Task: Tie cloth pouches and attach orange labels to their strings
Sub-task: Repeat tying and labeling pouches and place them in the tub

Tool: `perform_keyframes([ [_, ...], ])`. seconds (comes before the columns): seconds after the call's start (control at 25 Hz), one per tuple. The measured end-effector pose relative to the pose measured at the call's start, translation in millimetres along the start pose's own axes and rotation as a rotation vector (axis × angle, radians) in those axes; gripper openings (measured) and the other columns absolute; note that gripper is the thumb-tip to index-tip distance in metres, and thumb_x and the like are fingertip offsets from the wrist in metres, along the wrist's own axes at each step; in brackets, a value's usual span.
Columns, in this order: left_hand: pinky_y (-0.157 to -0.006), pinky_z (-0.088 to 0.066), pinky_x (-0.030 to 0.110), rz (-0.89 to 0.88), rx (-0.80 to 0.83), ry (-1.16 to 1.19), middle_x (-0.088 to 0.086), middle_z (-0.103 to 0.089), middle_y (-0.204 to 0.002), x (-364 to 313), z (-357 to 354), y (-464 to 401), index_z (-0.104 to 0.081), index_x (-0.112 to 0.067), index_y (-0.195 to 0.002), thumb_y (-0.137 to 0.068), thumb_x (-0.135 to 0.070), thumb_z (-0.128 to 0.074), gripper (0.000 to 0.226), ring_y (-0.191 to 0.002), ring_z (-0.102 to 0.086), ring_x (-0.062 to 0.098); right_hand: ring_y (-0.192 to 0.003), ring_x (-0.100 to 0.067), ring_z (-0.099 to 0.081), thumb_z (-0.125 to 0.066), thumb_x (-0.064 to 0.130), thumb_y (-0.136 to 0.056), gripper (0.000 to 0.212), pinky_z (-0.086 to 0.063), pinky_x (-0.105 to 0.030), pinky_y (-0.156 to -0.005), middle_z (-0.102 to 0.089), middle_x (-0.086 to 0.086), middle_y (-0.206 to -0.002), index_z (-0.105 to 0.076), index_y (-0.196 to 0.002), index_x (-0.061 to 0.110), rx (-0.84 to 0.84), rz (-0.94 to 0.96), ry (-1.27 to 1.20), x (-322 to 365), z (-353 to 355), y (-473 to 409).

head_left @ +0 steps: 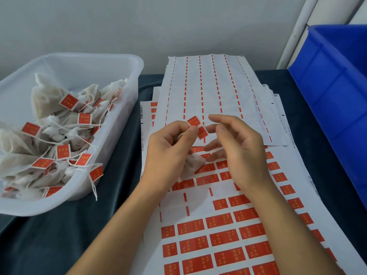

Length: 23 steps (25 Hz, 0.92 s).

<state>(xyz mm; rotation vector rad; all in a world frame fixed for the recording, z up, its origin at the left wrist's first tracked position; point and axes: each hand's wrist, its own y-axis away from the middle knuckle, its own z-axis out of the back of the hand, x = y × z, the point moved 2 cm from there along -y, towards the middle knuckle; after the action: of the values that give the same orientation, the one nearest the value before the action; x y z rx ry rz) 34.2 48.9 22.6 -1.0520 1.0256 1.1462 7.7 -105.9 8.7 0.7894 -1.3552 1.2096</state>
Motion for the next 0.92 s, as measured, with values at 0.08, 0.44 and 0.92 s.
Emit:
perform_keyframes([
  [0.08,-0.061,-0.054,0.017,0.008,0.022,0.008,-0.004,-0.069,-0.069,0.4,-0.1,0.5,-0.074,-0.015,-0.088,-0.103,-0.025,-0.064,0.021,-0.062,-0.065,0.01,-0.088,-0.014,-0.074,-0.052,0.024,-0.106,0.024,-0.063,-0.029,-0.067,-0.073,0.014,-0.104,-0.068,-0.123,0.029,0.07,-0.034,-0.084,1.9,-2.0,-0.2],
  [0.44,-0.055,-0.051,0.014,-0.033,0.073,0.0,-0.004,-0.069,-0.064,-2.3,-1.1,2.9,-0.071,-0.019,-0.081,-0.101,-0.023,-0.067,0.021,-0.056,-0.066,0.008,-0.082,-0.009,-0.073,-0.06,0.034,-0.101,0.013,-0.061,-0.021,-0.069,-0.074,0.011,-0.088,-0.07,-0.099,0.027,0.069,-0.008,0.02,5.7,-1.1,2.4],
  [0.92,-0.054,-0.054,0.02,-0.056,0.094,-0.059,0.002,-0.068,-0.062,0.1,-2.8,2.3,-0.072,-0.024,-0.079,-0.099,-0.024,-0.071,0.021,-0.056,-0.064,0.022,-0.084,0.001,-0.069,-0.055,0.038,-0.101,0.012,-0.053,-0.008,-0.066,-0.069,0.016,-0.086,-0.065,-0.096,0.032,-0.012,0.029,0.127,5.5,-3.2,3.6],
])
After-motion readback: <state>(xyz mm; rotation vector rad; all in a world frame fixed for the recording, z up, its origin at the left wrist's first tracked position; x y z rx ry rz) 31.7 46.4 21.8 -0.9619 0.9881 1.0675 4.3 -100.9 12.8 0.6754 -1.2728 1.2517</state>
